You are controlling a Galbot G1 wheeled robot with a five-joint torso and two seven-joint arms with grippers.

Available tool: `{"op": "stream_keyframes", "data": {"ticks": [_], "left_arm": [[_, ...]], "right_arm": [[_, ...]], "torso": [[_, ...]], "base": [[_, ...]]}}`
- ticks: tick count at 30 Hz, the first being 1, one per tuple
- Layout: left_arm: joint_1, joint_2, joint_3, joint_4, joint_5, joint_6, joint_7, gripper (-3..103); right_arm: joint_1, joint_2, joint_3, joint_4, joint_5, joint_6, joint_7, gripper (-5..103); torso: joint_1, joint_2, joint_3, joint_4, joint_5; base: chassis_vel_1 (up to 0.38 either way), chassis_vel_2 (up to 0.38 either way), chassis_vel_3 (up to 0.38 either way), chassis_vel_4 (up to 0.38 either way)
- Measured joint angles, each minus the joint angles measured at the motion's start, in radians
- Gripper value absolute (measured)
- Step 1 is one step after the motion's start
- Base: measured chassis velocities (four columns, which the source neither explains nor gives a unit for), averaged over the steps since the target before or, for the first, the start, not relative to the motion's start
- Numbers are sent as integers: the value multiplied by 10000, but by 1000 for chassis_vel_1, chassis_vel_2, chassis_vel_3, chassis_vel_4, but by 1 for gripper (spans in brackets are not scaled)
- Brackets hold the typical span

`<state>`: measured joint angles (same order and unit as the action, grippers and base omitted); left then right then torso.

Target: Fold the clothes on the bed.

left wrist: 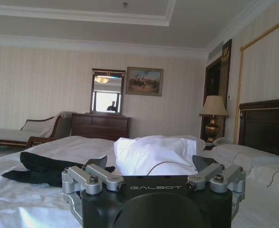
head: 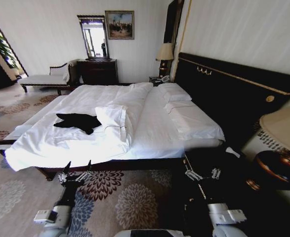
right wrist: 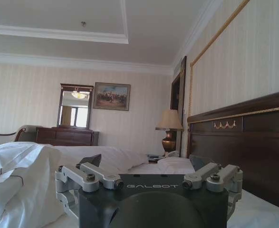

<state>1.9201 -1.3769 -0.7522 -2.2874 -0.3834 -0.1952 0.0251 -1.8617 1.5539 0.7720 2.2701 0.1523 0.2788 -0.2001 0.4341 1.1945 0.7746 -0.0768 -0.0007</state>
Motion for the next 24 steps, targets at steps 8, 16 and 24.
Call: {"op": "stream_keyframes", "data": {"ticks": [8, 16, 24], "left_arm": [[0, -20, 4, 148, 7, -33, 7, 100], [-71, -2, 23, 263, 24, -34, 7, 100], [-82, 67, 5, 279, 36, -25, 6, 100]], "right_arm": [[35, -3, 58, -85, 12, 0, 18, 100], [114, 26, 44, -198, -11, -4, 18, 100], [153, 23, 31, -279, -37, 31, 17, 100]], "torso": [[-2, 1, 0, -1, -1], [0, -1, 1, 0, 0], [0, 0, 0, 0, -1]], "base": [[-162, 170, 163, -185], [-202, 194, 192, -191], [-181, 188, 184, -192]]}}
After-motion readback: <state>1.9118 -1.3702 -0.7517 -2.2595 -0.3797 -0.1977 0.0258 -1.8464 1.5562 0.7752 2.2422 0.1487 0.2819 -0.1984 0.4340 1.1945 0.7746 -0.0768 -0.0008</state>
